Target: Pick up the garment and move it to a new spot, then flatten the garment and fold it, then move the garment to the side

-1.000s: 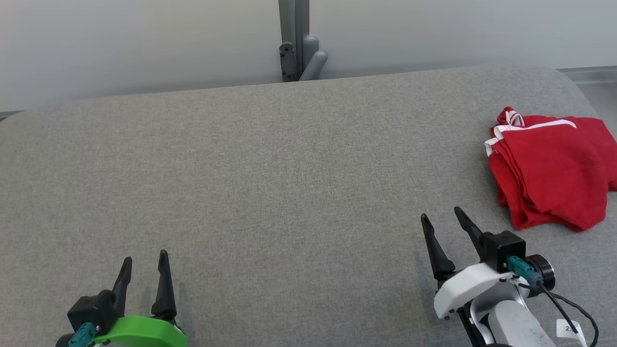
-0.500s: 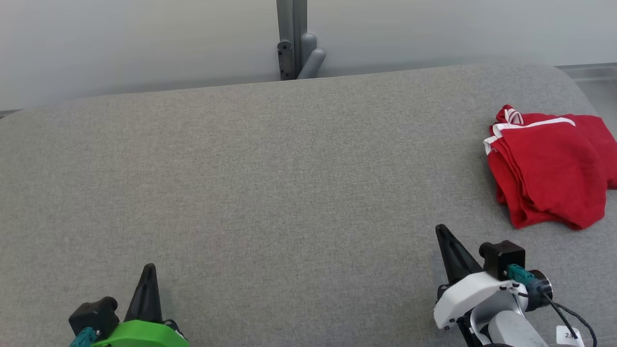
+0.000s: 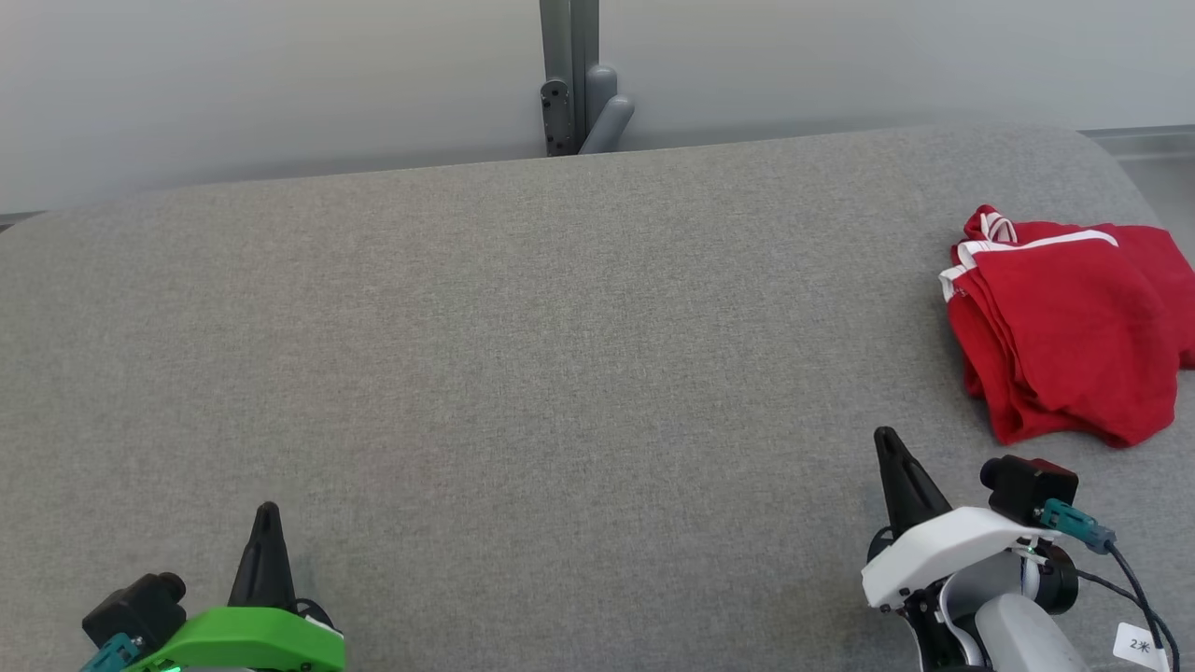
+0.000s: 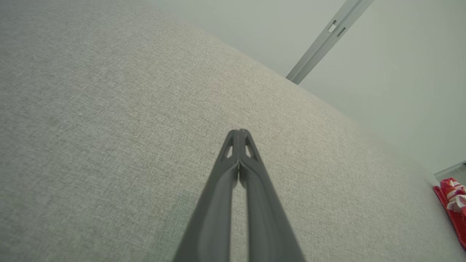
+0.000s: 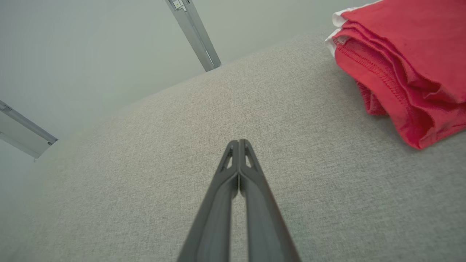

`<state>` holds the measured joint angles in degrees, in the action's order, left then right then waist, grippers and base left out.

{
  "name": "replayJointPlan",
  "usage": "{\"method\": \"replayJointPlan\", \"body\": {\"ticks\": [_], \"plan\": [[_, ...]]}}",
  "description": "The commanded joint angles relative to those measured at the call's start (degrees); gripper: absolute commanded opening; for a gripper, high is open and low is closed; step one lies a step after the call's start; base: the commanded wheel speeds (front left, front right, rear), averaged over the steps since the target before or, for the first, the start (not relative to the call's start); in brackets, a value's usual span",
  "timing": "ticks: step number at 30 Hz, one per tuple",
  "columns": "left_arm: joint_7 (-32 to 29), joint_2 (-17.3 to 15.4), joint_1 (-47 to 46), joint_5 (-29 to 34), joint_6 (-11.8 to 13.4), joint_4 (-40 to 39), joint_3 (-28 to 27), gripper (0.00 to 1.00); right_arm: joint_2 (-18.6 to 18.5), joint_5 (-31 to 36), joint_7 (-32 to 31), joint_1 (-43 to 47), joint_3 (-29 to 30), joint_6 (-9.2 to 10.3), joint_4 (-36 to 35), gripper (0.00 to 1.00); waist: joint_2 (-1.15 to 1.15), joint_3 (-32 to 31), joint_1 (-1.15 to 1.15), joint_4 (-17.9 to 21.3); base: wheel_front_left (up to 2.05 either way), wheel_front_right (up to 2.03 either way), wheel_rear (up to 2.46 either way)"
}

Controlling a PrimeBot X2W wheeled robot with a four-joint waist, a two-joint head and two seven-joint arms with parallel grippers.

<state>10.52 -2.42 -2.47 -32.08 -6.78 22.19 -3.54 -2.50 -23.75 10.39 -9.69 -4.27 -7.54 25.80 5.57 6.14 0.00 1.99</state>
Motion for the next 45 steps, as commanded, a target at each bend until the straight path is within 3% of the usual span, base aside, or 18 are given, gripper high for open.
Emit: {"method": "replayJointPlan", "body": {"ticks": [1,21,45], "plan": [[-0.6,-0.2,-1.8,-2.1,0.3,-1.4,-0.3,0.0,-0.1,-2.5,-0.5,-1.3,0.5,0.01,-1.2,0.0,0.02,0.0,0.0,0.0,0.0,0.0,0.0],[-5.3,-0.3,-3.1,-18.5,1.8,-4.5,-1.4,0.0,-0.2,-21.2,-5.1,-1.7,3.4,0.03,-2.9,0.0,0.02,-0.1,0.0,-0.4,0.0,0.0,0.0],[-9.4,-0.4,-4.5,-32.8,2.8,-6.8,-2.4,0.0,-0.4,-37.6,-9.2,-2.0,5.9,0.04,-4.2,0.0,0.02,-0.3,0.0,-0.8,0.0,0.0,0.0]]}}
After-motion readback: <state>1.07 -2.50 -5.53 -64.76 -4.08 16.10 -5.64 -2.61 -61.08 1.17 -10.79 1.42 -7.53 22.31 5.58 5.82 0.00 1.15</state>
